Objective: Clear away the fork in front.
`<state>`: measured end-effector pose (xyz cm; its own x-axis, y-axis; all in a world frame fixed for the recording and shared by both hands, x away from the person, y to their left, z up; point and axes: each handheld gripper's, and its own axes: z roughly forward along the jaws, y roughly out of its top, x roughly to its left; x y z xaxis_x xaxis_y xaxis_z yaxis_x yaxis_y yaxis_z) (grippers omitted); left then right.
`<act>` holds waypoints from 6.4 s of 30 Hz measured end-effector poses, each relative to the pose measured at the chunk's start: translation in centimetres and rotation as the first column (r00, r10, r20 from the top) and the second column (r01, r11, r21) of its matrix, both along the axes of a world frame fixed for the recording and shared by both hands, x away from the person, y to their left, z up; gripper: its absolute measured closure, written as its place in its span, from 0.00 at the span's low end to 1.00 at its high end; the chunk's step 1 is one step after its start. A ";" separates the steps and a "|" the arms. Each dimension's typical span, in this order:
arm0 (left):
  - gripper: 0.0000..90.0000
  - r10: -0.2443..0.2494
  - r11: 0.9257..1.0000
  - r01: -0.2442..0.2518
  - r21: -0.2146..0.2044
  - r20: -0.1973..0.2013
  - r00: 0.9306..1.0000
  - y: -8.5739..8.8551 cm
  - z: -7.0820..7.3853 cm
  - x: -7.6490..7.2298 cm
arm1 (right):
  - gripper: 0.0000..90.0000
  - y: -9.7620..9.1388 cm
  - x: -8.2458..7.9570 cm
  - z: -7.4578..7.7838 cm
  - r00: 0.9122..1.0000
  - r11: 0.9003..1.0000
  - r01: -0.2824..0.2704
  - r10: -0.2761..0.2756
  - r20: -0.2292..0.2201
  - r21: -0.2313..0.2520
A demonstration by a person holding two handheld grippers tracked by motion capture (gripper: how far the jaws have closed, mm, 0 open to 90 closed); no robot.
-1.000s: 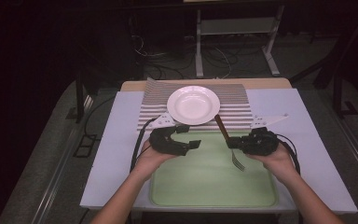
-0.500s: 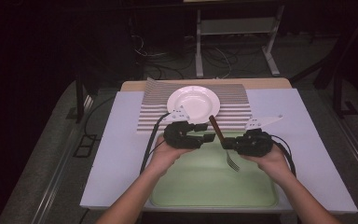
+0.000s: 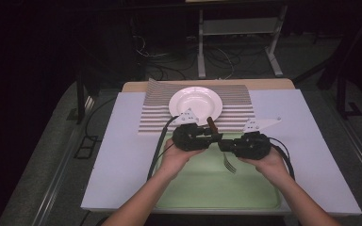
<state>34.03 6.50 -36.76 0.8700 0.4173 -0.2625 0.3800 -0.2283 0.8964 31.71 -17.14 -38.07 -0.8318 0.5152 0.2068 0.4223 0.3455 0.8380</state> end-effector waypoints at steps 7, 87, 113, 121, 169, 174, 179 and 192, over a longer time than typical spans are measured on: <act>0.78 -0.008 1.000 0.008 -0.014 -0.021 1.000 -0.1 -0.4 0.0 | 0.86 0.4 -0.1 0.0 1.000 1.000 -0.004 0.004 0.010 -0.006; 0.85 -0.075 0.996 0.077 0.036 -0.050 0.996 13.8 0.4 -4.2 | 0.02 -10.9 -4.8 -5.4 0.972 0.971 0.232 -0.230 0.039 -0.058; 0.76 -0.030 0.985 0.050 0.166 -0.126 0.992 10.4 -4.3 0.8 | 0.03 -10.6 -4.7 -5.5 0.974 0.972 0.226 -0.224 0.043 -0.068; 0.74 0.019 0.983 0.014 0.185 -0.175 0.984 10.5 -5.6 0.9 | 0.03 -10.5 -4.7 -5.6 0.975 0.971 0.222 -0.219 0.049 -0.084; 0.99 -0.033 0.912 0.092 0.401 -0.150 0.988 6.1 -7.5 0.4 | 0.03 -10.0 -4.5 -5.9 0.978 0.971 0.207 -0.203 0.048 -0.121; 0.99 -0.009 0.909 0.068 0.411 -0.145 0.989 6.6 -7.4 0.7 | 0.03 -10.0 -4.5 -5.9 0.978 0.971 0.208 -0.204 0.048 -0.119; 0.99 0.022 0.911 0.040 0.409 -0.146 0.989 7.3 -7.4 1.2 | 0.03 -10.2 -4.6 -5.9 0.977 0.970 0.213 -0.208 0.049 -0.117; 0.99 0.090 0.899 -0.030 0.436 -0.118 0.989 9.7 -7.3 1.6 | 0.03 -10.0 -4.7 -5.9 0.980 0.971 0.196 -0.190 0.057 -0.133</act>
<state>35.63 16.21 -44.03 0.8100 0.5656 -0.1546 0.5124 -0.5547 0.6555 27.05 -27.12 -44.01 -0.7202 0.6881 0.0885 0.4565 0.3741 0.8073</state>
